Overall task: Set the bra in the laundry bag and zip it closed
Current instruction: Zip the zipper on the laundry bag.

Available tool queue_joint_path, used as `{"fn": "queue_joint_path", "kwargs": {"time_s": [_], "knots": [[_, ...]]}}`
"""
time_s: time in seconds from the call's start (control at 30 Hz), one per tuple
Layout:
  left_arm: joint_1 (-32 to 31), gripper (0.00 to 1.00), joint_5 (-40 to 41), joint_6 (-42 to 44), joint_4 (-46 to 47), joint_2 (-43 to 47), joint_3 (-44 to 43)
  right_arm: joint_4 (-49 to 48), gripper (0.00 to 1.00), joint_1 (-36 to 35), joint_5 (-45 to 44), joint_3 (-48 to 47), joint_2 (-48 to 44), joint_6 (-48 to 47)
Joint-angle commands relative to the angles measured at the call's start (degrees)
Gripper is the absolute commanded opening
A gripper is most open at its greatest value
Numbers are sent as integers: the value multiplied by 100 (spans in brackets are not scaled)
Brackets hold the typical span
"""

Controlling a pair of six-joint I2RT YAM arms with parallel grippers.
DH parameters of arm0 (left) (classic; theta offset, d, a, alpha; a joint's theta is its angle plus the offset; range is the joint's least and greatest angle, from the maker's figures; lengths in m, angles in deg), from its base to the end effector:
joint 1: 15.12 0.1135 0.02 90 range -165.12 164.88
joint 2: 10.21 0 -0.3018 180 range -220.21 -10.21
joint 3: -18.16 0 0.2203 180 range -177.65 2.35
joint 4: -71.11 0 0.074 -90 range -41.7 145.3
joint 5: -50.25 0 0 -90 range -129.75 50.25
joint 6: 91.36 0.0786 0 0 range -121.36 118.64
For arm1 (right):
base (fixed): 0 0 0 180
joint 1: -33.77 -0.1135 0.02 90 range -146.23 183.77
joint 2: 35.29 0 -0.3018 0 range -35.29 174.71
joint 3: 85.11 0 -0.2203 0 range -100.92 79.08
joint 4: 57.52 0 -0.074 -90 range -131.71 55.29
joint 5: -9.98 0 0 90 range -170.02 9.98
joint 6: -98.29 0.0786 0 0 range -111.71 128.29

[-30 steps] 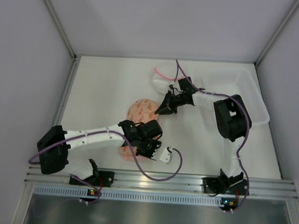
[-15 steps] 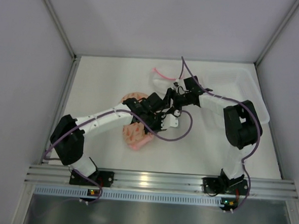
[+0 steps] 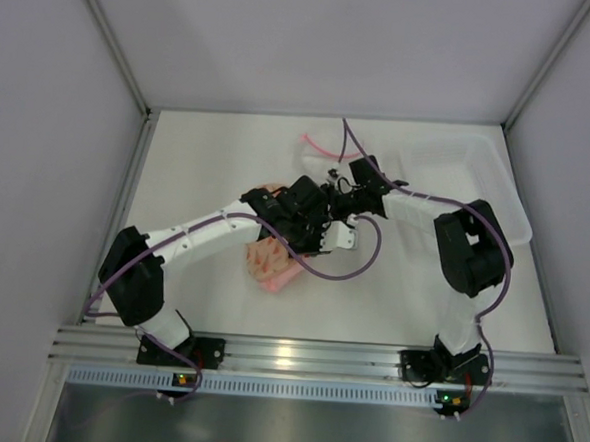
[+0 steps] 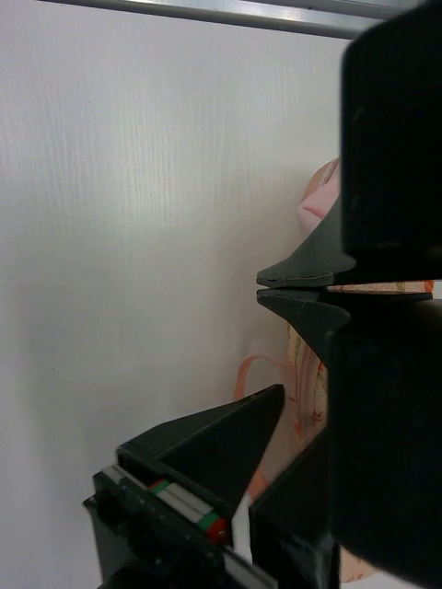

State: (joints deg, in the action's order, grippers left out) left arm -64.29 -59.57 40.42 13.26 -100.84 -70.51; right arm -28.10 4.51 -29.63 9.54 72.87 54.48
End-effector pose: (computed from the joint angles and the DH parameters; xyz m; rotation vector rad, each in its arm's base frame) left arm 0.1877 -0.2580 0.2799 1.9365 1.7330 -0.4977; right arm 0.3134 0.2450 0.2168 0.0319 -2.6987 -1.5493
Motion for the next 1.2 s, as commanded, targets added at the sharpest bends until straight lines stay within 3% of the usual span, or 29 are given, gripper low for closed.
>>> {"fn": "queue_joint_path", "kwargs": {"time_s": [0.0, 0.07, 0.1, 0.13, 0.37, 0.57, 0.77, 1.1, 1.17], "knots": [[-14, 0, -330, 120, 82, 98, -176, -324, 29, -221, 129, -279, 248, 109], [-23, 0, -392, 146, 73, 151, -132, -289, 16, -221, 138, -394, 355, 118], [-40, 0, -383, 155, 82, 168, -106, -254, 4, -221, 138, -429, 433, 92], [-75, 0, -383, 172, 73, 203, -79, -218, 0, -212, 120, -516, 451, 57], [-172, 0, -646, 50, -76, 572, 534, -86, 0, -19, -20, -631, 539, -110], [-822, 0, -576, -196, -76, 1091, 1264, 45, 0, 201, -65, -771, 715, -225], [-1104, 0, -734, -513, -76, 1197, 1266, 291, 0, 219, -29, -1061, 899, -444], [-1200, 0, -752, -284, -357, 1232, 1116, 485, 0, 236, -100, -1237, 944, -690], [-1200, 0, -212, -537, -322, 1092, 907, 468, 0, 245, -56, -1220, 874, -682]]}}
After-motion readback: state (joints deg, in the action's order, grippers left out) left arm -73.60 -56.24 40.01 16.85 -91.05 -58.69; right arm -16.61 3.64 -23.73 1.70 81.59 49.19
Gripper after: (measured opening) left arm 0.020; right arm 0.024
